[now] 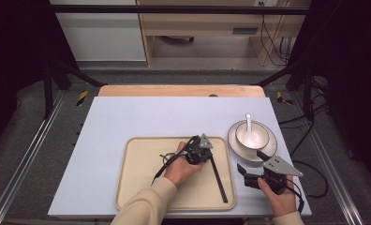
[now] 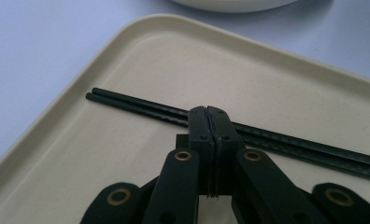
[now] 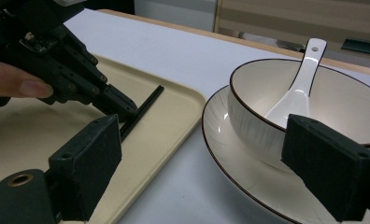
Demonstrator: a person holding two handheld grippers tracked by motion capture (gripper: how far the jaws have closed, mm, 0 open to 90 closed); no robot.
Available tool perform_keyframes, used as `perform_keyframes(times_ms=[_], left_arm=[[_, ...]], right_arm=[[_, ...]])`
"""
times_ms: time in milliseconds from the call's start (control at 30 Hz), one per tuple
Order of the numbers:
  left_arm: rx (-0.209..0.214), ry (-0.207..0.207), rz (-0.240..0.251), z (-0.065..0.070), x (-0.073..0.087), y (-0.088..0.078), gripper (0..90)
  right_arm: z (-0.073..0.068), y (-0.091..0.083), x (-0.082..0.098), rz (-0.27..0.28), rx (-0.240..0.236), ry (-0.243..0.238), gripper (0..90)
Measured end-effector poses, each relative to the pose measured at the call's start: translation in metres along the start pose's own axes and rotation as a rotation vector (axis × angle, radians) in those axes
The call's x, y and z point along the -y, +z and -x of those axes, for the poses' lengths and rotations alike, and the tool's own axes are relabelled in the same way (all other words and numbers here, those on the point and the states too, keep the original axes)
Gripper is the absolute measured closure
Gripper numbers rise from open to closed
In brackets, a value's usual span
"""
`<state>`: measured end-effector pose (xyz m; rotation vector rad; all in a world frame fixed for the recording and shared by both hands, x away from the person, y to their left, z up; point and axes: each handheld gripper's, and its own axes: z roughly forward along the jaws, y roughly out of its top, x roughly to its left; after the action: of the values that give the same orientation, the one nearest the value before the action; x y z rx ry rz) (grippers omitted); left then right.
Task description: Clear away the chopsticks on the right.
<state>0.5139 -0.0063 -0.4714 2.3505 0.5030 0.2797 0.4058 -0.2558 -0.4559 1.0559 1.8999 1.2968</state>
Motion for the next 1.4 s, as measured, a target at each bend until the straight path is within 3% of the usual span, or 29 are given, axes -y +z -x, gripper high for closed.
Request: perform_keyframes(times_ms=[333, 700, 1033, 1400], left_arm=[[0.03, 0.039, 0.004, 0.013, -0.01, 0.009, 88.8], [0.029, 0.032, 0.026, 0.01, -0.009, -0.001, 88.8], [0.026, 0.039, 0.055, 0.006, 0.006, -0.02, 89.2], [0.009, 0.012, 0.104, 0.002, 0.034, -0.05, 86.7]], right_arm=[[0.0, 0.001, 0.0, -0.004, -0.001, 0.006, 12.0], [0.0, 0.001, 0.0, -0.003, -0.007, 0.007, 12.0], [-0.001, 0.001, 0.0, -0.002, -0.014, -0.003, 11.7], [-0.002, 0.002, 0.0, 0.001, -0.013, -0.012, 11.4]])
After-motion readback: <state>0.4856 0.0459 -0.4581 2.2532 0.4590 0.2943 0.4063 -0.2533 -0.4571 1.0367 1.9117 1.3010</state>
